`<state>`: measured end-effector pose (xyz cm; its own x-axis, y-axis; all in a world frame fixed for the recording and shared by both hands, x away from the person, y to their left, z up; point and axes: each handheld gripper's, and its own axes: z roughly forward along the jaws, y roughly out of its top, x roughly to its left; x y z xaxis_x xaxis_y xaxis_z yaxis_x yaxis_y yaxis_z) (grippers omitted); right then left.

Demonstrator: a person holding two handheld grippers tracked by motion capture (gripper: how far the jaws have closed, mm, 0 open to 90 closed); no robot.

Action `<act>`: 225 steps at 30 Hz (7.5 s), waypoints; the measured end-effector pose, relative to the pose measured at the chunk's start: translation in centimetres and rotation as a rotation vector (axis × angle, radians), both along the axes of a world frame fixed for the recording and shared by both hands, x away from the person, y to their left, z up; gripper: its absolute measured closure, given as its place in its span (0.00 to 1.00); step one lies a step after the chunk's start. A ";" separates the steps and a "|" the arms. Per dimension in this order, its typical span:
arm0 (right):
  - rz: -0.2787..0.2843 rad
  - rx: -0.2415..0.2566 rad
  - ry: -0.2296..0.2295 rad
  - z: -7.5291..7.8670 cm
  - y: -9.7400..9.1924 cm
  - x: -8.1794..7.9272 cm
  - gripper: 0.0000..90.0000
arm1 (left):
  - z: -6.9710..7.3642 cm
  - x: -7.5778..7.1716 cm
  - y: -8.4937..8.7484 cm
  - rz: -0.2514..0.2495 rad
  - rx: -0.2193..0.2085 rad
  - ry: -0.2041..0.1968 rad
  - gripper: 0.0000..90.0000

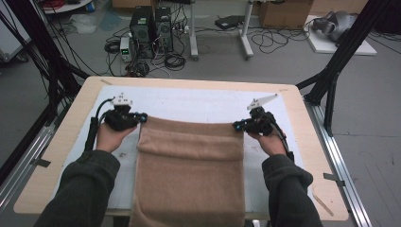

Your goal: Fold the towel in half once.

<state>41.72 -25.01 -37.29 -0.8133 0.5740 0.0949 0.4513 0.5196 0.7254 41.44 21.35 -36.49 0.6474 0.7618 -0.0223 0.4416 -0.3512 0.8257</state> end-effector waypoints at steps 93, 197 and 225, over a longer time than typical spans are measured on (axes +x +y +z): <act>0.076 0.004 -0.003 -3.3 1.4 -4.8 0.52 | -5.5 -6.0 0.1 -0.077 -0.049 0.036 0.63; 0.055 0.072 -0.045 -3.5 1.0 -4.3 0.95 | -4.9 -6.2 2.1 -0.081 -0.038 0.023 0.96; 0.183 0.121 -0.043 -2.8 0.4 -12.5 0.94 | -4.6 -15.1 2.8 -0.187 -0.006 0.009 0.96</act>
<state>29.26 -24.60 -40.13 -0.9076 0.4031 0.1174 0.3251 0.4979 0.8040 26.34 24.11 -41.05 0.7777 0.6277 -0.0327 0.3761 -0.4230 0.8244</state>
